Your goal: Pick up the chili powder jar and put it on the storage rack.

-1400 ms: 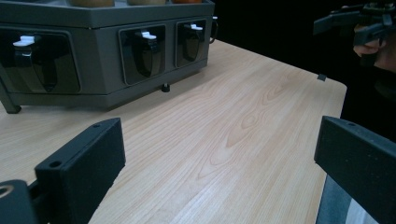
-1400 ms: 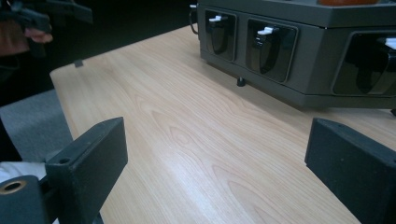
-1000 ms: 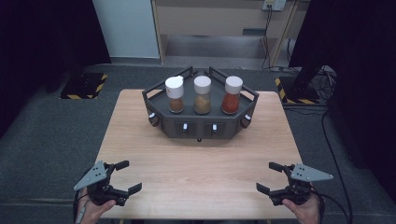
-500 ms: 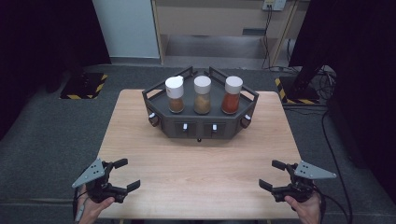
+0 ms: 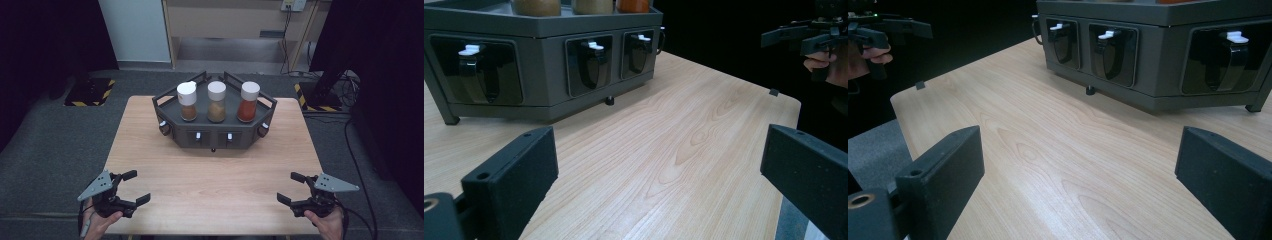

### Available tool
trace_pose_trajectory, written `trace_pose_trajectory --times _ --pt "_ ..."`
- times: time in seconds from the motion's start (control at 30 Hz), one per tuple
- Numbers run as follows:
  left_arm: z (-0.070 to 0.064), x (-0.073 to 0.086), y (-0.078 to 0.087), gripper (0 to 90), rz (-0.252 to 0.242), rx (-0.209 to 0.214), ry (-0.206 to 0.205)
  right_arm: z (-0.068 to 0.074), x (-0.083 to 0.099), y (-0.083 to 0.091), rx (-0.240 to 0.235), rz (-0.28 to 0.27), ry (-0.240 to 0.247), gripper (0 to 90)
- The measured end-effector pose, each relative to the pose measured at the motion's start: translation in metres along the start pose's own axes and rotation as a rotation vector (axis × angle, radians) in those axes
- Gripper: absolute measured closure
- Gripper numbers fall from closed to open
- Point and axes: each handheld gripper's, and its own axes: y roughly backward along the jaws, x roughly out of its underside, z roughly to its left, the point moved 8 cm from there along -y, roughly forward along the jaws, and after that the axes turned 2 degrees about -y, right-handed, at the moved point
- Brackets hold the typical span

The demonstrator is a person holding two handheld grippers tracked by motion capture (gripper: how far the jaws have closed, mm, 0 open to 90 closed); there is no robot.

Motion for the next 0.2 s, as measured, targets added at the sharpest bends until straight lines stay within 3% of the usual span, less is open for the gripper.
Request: trace_pose_trajectory --times 0.2 --pt "-0.0001 -0.0002 -0.0003 0.6 0.004 0.002 0.000 -0.0002 0.0001 0.0004 0.002 -0.001 -0.001 6.2"
